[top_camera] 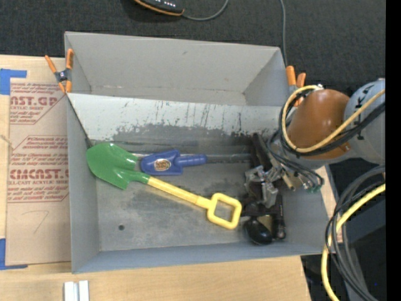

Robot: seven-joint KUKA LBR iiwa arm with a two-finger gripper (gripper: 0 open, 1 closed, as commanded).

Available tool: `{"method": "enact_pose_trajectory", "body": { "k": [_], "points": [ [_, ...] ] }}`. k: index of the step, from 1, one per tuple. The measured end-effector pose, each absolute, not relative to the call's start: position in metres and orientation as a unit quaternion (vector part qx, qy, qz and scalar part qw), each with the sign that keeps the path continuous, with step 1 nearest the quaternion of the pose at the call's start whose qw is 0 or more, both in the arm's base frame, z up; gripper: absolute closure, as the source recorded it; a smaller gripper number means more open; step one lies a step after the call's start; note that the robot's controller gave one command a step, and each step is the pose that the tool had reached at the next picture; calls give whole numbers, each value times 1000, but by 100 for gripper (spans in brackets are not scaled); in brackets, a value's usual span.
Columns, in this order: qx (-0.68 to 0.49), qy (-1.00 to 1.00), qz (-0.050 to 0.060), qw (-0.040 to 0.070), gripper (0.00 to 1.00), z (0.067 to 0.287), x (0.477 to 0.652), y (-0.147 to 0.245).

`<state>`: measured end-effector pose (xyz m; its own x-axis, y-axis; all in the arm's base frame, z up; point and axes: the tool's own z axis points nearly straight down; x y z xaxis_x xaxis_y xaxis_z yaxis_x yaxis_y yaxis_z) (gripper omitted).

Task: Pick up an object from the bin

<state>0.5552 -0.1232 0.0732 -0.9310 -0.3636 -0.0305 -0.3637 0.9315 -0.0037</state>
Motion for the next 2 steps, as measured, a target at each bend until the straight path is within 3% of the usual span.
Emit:
{"method": "enact_pose_trajectory", "body": {
  "k": [2],
  "points": [
    [-185, 983, 1, 14, 100, 73, 555, -123]
  ]
}}
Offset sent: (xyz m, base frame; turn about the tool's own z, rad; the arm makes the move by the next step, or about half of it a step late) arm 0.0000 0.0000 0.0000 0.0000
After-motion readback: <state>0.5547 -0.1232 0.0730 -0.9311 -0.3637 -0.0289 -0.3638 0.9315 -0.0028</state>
